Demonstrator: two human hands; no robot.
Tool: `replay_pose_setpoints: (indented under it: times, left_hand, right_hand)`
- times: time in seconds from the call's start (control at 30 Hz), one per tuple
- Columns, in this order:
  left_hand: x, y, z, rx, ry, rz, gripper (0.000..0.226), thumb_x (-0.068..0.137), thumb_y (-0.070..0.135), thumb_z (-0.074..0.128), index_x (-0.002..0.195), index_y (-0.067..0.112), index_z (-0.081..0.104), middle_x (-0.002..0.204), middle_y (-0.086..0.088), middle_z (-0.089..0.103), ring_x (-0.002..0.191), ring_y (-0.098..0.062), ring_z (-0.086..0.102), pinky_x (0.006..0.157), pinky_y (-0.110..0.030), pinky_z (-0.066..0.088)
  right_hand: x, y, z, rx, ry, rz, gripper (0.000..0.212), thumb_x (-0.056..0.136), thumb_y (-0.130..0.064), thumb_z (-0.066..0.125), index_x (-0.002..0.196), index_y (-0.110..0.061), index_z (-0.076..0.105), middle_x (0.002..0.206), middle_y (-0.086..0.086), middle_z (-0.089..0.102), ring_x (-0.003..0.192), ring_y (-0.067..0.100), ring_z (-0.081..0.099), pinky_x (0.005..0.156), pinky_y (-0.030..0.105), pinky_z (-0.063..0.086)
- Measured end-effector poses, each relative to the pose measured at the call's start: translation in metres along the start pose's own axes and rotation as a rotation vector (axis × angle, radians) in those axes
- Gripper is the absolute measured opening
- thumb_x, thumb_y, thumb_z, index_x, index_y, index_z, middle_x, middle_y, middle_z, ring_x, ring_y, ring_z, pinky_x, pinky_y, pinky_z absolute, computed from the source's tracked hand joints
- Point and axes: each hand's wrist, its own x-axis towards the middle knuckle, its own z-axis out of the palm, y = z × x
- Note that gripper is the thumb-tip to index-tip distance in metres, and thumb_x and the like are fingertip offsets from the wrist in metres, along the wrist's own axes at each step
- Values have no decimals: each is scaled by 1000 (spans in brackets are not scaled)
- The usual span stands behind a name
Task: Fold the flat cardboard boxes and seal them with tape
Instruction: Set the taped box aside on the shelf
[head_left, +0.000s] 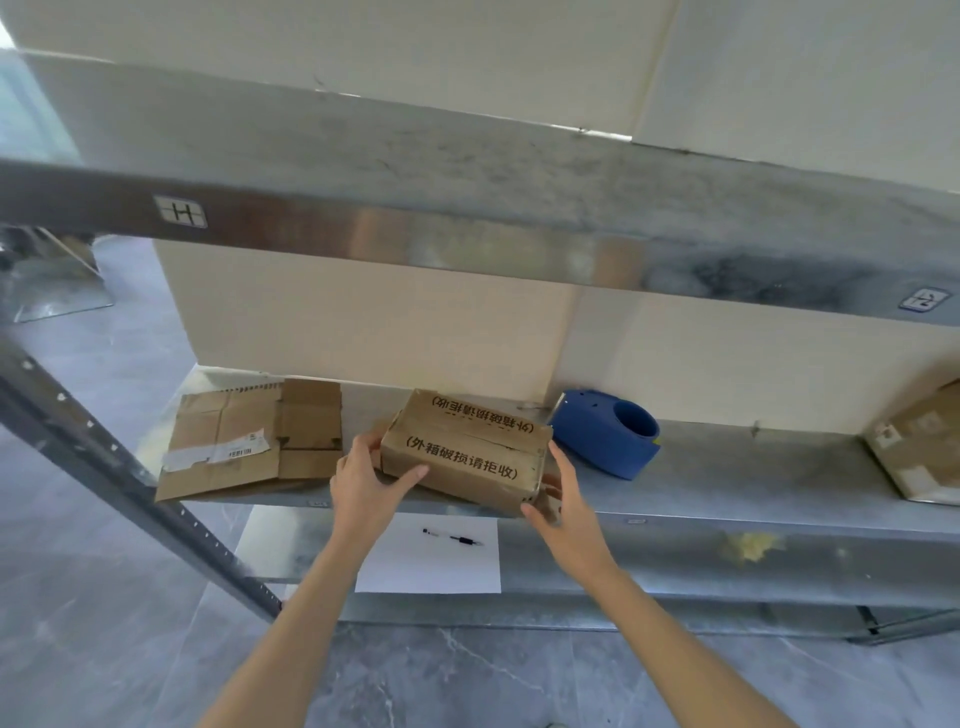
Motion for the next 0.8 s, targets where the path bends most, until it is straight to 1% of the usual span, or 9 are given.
replay_pose_setpoints:
  times: [0.1,0.2,0.27,0.3,0.37,0.47,0.6,0.7,0.8]
  left_hand:
    - [-2,5,-9,-61,-4,63,70,75,44,82,128,22,43,125,2,52,120,-24,52,101,-51,46]
    - [-1,7,-23,-4,-36,88,73,78,46,79,138,31,40,126,9,47,116,-14,50,113,-56,33]
    - [0,10,-32,-39,-80,89,75,78,45,80,140,37,39,124,11,49,114,-12,51,111,-47,37]
    - [-1,11,-36,-104,-101,81,76,77,42,81,140,41,39,125,10,51,114,-12,53,103,-36,44]
    - [-4,14,-42,-215,-96,65,77,76,37,83,137,48,38,123,13,55,113,-4,52,92,-21,41]
    - [-7,17,-45,-279,-19,45,72,74,32,86,131,43,42,120,25,54,117,0,49,99,-27,38]
    - [-10,21,-43,-295,47,62,68,75,22,86,128,35,46,127,18,51,127,-8,43,104,-31,37]
    - [-13,26,-40,-312,88,66,68,76,16,85,127,34,45,131,14,51,128,-9,43,104,-31,37]
    - [-15,30,-37,-293,152,54,67,77,12,84,129,28,45,130,8,52,124,-13,45,101,-30,38]
  right_hand:
    - [5,-7,-2,86,69,19,67,95,-19,65,141,-42,22,125,-21,55,107,-21,51,79,6,43]
    - [13,-17,-7,172,142,55,44,96,-28,64,129,-27,35,117,-6,62,107,-3,60,89,17,48]
    - [19,-23,-12,177,168,49,31,96,-30,63,120,-20,46,112,-5,65,108,7,61,99,32,49]
    - [22,-25,-14,174,167,36,27,95,-31,65,116,-20,51,112,-6,65,109,6,60,101,32,48]
    - [25,-30,-18,163,143,20,30,90,-36,71,113,-28,55,115,-15,63,111,-4,57,99,23,46]
    - [26,-36,-24,92,119,-10,50,82,-38,78,122,-37,50,119,-30,55,108,-21,48,86,8,38]
    - [23,-41,-26,-1,130,-85,66,79,-23,82,126,-47,43,116,-45,50,110,-23,44,83,0,38]
    - [22,-45,-27,-59,180,-115,66,81,-20,81,120,-54,40,109,-52,47,106,-26,44,82,1,37]
    - [25,-45,-28,-89,233,-129,58,81,-21,80,119,-47,45,102,-46,52,101,-25,47,79,5,38]
